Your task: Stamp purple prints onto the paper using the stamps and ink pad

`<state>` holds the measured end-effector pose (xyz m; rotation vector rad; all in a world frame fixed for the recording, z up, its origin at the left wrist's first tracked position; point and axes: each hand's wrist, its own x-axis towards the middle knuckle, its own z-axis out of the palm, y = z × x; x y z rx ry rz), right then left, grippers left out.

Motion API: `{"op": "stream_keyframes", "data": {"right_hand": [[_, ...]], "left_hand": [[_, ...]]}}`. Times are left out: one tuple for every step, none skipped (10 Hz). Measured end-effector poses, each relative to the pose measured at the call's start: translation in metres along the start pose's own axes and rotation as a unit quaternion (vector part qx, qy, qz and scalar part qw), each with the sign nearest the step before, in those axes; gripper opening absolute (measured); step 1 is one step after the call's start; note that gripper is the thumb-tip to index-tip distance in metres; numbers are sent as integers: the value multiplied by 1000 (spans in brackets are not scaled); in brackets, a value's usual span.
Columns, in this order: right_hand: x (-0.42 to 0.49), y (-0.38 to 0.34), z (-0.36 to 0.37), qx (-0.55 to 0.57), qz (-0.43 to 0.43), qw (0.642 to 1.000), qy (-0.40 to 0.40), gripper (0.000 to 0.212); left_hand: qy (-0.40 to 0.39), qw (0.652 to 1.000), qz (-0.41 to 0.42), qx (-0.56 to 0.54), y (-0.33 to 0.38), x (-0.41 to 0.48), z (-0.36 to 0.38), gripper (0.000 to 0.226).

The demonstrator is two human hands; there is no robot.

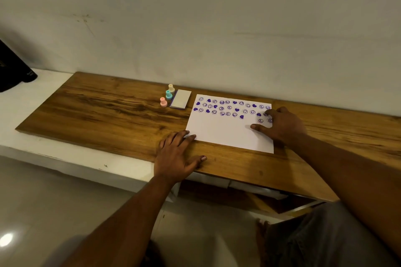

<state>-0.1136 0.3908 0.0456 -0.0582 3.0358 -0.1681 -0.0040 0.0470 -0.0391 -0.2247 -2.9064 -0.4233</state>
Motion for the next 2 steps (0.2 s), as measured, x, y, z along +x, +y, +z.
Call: {"op": "stream_keyframes", "data": {"right_hand": [[-2,-1,1,-4,3,1000,-7,111],[4,-6,2,7,27,1000,9,107]], "left_hand": [[6,1000,5,1,1,-2,-1,77],[-1,1000,8,-1,0,0,1,80]]}}
